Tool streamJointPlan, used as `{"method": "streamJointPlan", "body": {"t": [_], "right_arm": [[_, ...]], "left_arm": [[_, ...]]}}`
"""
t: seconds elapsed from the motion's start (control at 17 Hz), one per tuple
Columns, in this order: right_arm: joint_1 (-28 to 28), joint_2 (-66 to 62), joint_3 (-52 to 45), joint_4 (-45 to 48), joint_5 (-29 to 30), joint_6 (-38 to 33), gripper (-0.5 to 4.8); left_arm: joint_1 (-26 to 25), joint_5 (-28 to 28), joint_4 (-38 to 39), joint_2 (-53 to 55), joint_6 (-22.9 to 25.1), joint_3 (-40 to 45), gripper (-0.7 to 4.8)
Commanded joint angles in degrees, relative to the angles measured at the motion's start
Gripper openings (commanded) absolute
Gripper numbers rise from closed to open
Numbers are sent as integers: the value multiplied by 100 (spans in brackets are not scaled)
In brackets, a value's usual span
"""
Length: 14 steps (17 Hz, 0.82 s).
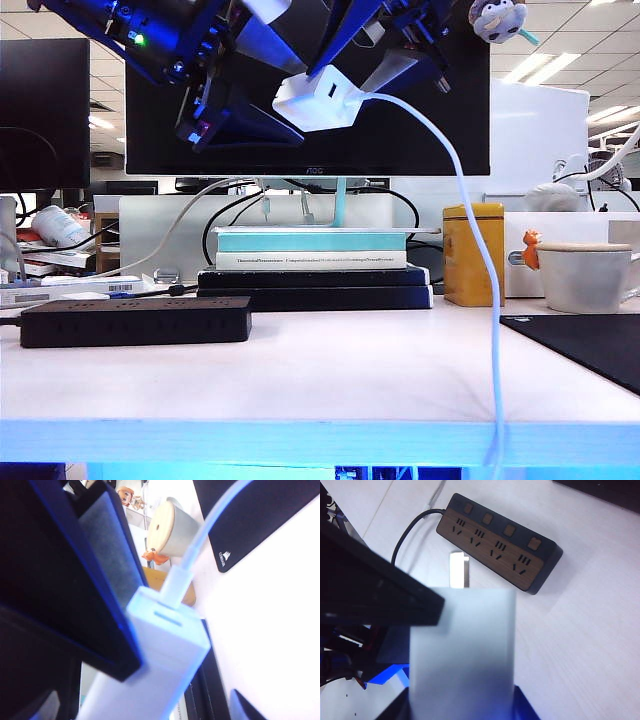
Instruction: Plug the white charger into the left socket.
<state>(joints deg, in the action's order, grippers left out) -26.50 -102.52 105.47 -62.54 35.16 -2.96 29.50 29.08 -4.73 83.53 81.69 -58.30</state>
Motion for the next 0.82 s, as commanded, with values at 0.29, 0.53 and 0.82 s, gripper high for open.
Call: {"method": "streamJointPlan", "body": {"t": [0.29,0.53,0.82], "right_arm": [[0,55,48,61,79,0,198],[0,55,48,61,79,0,198],[0,55,48,63,79,0,245]], "left_arm": [[0,28,-111,55,39,-17,344],[0,33,-114,55,37,-17,236],[0,74,-114,55,35,-20,236]]}}
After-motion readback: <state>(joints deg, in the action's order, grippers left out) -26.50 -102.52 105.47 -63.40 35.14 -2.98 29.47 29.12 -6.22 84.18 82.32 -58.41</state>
